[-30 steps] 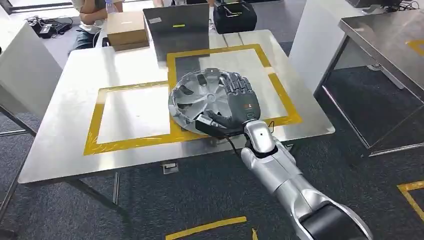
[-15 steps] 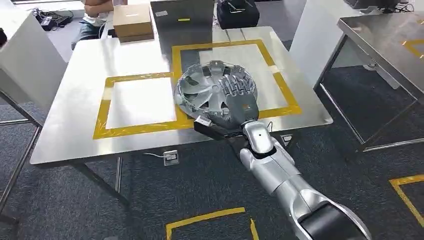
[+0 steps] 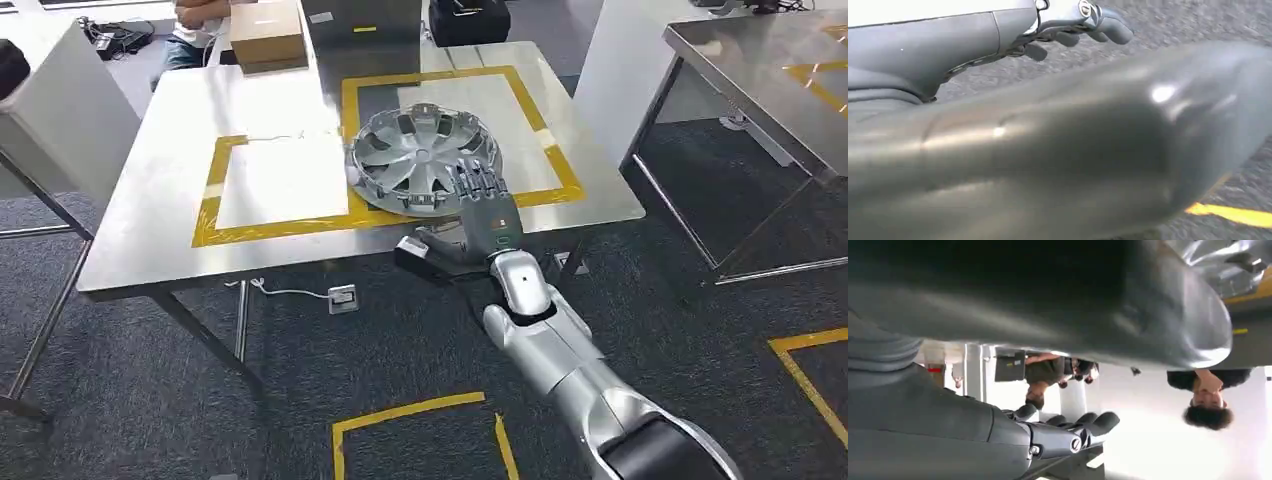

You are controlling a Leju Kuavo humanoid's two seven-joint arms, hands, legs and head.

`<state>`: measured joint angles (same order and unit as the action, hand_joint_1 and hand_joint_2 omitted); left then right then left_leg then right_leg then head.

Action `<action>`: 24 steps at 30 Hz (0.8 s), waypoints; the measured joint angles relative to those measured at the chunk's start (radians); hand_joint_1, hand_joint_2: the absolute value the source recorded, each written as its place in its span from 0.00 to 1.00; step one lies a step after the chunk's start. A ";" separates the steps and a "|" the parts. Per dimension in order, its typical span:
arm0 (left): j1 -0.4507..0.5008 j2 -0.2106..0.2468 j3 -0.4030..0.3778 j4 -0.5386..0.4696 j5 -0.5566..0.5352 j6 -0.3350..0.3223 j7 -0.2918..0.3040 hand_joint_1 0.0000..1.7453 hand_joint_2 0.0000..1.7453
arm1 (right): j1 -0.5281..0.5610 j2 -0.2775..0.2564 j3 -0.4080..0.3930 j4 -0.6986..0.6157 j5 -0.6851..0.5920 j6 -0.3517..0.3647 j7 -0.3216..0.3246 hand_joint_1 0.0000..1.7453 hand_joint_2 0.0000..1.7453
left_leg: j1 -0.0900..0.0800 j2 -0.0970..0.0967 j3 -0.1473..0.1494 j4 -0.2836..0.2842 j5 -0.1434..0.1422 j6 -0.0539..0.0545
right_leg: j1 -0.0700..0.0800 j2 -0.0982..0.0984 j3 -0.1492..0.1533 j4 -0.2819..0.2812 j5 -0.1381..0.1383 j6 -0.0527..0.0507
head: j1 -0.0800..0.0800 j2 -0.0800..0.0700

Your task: Take the parts from the cabinet and place them on the table.

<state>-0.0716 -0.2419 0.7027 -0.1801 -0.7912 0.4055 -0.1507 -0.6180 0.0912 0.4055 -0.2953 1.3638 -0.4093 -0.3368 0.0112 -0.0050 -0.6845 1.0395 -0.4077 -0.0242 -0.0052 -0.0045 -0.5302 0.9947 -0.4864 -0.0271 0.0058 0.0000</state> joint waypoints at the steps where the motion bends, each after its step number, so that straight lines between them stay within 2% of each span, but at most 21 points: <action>1: 0.002 -0.001 0.000 0.001 -0.002 0.006 0.006 0.00 0.00 | 0.008 0.001 0.000 0.000 0.003 0.001 0.000 0.00 0.00 | 0.001 0.000 -0.021 0.056 -0.064 -0.003 | -0.001 -0.002 -0.014 0.000 0.011 -0.005 | -0.004 0.000; 2: 0.002 -0.001 0.000 0.002 -0.003 0.011 0.009 0.00 0.00 | 0.017 0.002 0.000 0.000 0.002 0.001 -0.001 0.00 0.00 | 0.003 0.000 -0.041 0.134 -0.123 -0.009 | -0.001 -0.009 -0.028 0.000 0.021 -0.005 | -0.008 0.000; 3: 0.001 -0.001 0.000 0.002 -0.003 0.015 0.012 0.00 0.00 | 0.027 0.002 0.000 0.000 0.001 0.001 -0.002 0.00 0.00 | 0.003 0.000 -0.058 0.210 -0.164 -0.014 | -0.001 -0.016 -0.042 0.002 0.032 -0.004 | -0.008 0.000; 4: 0.002 -0.001 0.000 0.002 -0.003 0.016 0.015 0.00 0.00 | 0.037 0.002 -0.001 0.000 0.000 0.001 -0.005 0.00 0.00 | 0.003 0.000 -0.063 0.268 -0.173 -0.018 | -0.001 -0.026 -0.057 0.003 0.042 -0.003 | -0.008 0.000; 5: 0.004 -0.001 0.000 0.003 -0.003 0.016 0.016 0.00 0.00 | 0.046 0.002 -0.001 0.000 -0.001 0.001 -0.008 0.00 0.00 | 0.004 0.001 -0.054 0.288 -0.153 -0.020 | -0.001 -0.035 -0.071 0.006 0.051 -0.002 | -0.008 0.000; 6: 0.005 -0.001 0.000 0.003 -0.003 0.016 0.018 0.00 0.00 | 0.055 0.002 -0.001 0.000 -0.001 0.001 -0.009 0.00 0.00 | 0.006 0.002 -0.025 0.269 -0.118 -0.021 | -0.002 -0.045 -0.085 0.009 0.058 0.001 | -0.008 0.000; 7: 0.005 -0.001 0.000 0.004 -0.003 0.017 0.022 0.00 0.00 | 0.061 0.002 -0.001 0.001 -0.003 0.001 -0.011 0.00 0.00 | 0.008 0.008 0.022 0.214 -0.082 -0.023 | -0.002 -0.054 -0.099 0.014 0.065 0.005 | -0.008 0.000; 8: 0.005 -0.001 0.000 0.004 -0.003 0.018 0.024 0.00 0.00 | 0.066 0.002 -0.001 0.002 -0.004 0.002 -0.014 0.00 0.00 | 0.010 0.025 0.087 0.130 -0.066 -0.025 | -0.003 -0.062 -0.110 0.020 0.071 0.010 | -0.008 0.000; 9: 0.002 -0.002 0.000 0.004 -0.003 0.018 0.027 0.00 0.00 | 0.068 0.002 -0.001 0.003 -0.005 0.001 -0.014 0.00 0.00 | 0.009 0.073 0.147 0.034 -0.108 -0.028 | 0.000 -0.069 -0.116 0.027 0.076 0.018 | -0.009 0.000; 10: 0.001 -0.002 0.000 0.003 -0.003 0.021 0.028 0.00 0.00 | 0.073 0.000 -0.003 0.003 -0.006 0.000 -0.013 0.00 0.00 | -0.006 0.079 0.184 -0.019 -0.129 -0.012 | 0.003 -0.079 -0.119 0.031 0.080 0.023 | -0.011 0.000; 11: 0.003 -0.003 0.000 0.003 -0.003 0.026 0.029 0.00 0.00 | 0.077 0.000 -0.003 0.005 -0.008 0.000 -0.013 0.00 0.00 | -0.006 0.070 0.171 -0.011 -0.122 0.003 | 0.005 -0.090 -0.114 0.029 0.087 0.029 | -0.003 0.000; 13: 0.007 -0.003 0.000 0.004 -0.003 0.031 0.030 0.00 0.00 | 0.082 0.003 -0.003 0.006 -0.008 0.000 -0.013 0.00 0.00 | -0.010 0.052 0.155 -0.009 -0.113 0.021 | 0.000 -0.107 -0.113 0.024 0.102 0.042 | -0.003 0.000; 14: 0.010 -0.003 0.000 0.004 -0.003 0.033 0.029 0.00 0.00 | 0.086 0.003 -0.003 0.006 -0.008 0.000 -0.013 0.00 0.00 | -0.007 0.043 0.147 -0.016 -0.098 0.038 | -0.002 -0.107 -0.120 0.025 0.101 0.051 | -0.003 0.000; 15: 0.011 -0.002 0.001 0.004 -0.003 0.033 0.029 0.00 0.00 | 0.089 0.003 -0.003 0.009 -0.010 0.001 -0.013 0.00 0.00 | -0.006 0.037 0.140 -0.016 -0.087 0.046 | -0.006 -0.067 -0.129 0.048 0.057 0.060 | -0.003 0.000; 16: 0.010 0.000 0.002 0.004 -0.007 0.025 0.026 0.00 0.00 | 0.092 0.003 -0.003 0.009 -0.011 -0.001 -0.012 0.00 0.00 | -0.006 0.031 0.124 -0.015 -0.073 0.053 | -0.006 -0.033 -0.146 0.098 -0.004 0.062 | 0.000 0.000; 18: 0.010 0.005 0.002 0.004 -0.018 -0.006 0.024 0.00 0.00 | 0.100 0.001 -0.005 0.012 -0.014 -0.006 -0.007 0.00 0.00 | -0.010 0.014 0.090 -0.013 -0.048 0.060 | -0.004 -0.003 -0.185 0.248 -0.110 0.061 | 0.002 0.000; 19: 0.011 0.008 0.002 0.004 -0.021 -0.014 0.026 0.00 0.00 | 0.103 0.001 -0.007 0.014 -0.015 -0.010 -0.006 0.00 0.00 | -0.013 0.006 0.074 -0.012 -0.036 0.062 | -0.001 -0.001 -0.197 0.309 -0.132 0.058 | 0.003 0.000; 20: 0.013 0.013 0.002 0.004 -0.026 -0.021 0.030 0.00 0.00 | 0.107 0.002 -0.009 0.014 -0.016 -0.013 -0.005 0.00 0.00 | -0.016 -0.001 0.057 -0.011 -0.023 0.062 | 0.002 -0.001 -0.190 0.335 -0.125 0.052 | 0.003 0.000; 21: 0.015 0.017 0.002 0.004 -0.027 -0.023 0.031 0.00 0.00 | 0.109 0.004 -0.009 0.014 -0.016 -0.015 -0.005 0.00 0.00 | -0.020 -0.005 0.044 -0.010 -0.013 0.063 | 0.005 0.000 -0.162 0.315 -0.098 0.045 | 0.003 0.000; 23: 0.016 0.023 0.002 0.004 -0.029 -0.027 0.031 0.00 0.00 | 0.108 0.005 -0.010 0.014 -0.016 -0.017 -0.004 0.00 0.00 | -0.027 -0.014 0.022 -0.010 0.008 0.063 | 0.019 0.003 -0.049 0.167 -0.032 0.020 | 0.003 0.000; 24: 0.015 0.023 0.002 0.004 -0.029 -0.027 0.031 0.00 0.00 | 0.104 0.005 -0.011 0.014 -0.017 -0.018 -0.004 0.00 0.00 | -0.028 -0.016 0.016 -0.010 0.017 0.062 | 0.027 0.007 0.015 0.074 -0.035 0.001 | 0.002 0.000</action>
<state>-0.0563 -0.2186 0.7046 -0.1759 -0.8206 0.3781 -0.1194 -0.5136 0.0965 0.3948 -0.2811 1.3466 -0.4269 -0.3410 -0.0164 -0.0205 -0.6682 1.0294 -0.3906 0.0380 0.0222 0.0030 -0.5151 1.0687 -0.5215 -0.0260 0.0076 0.0000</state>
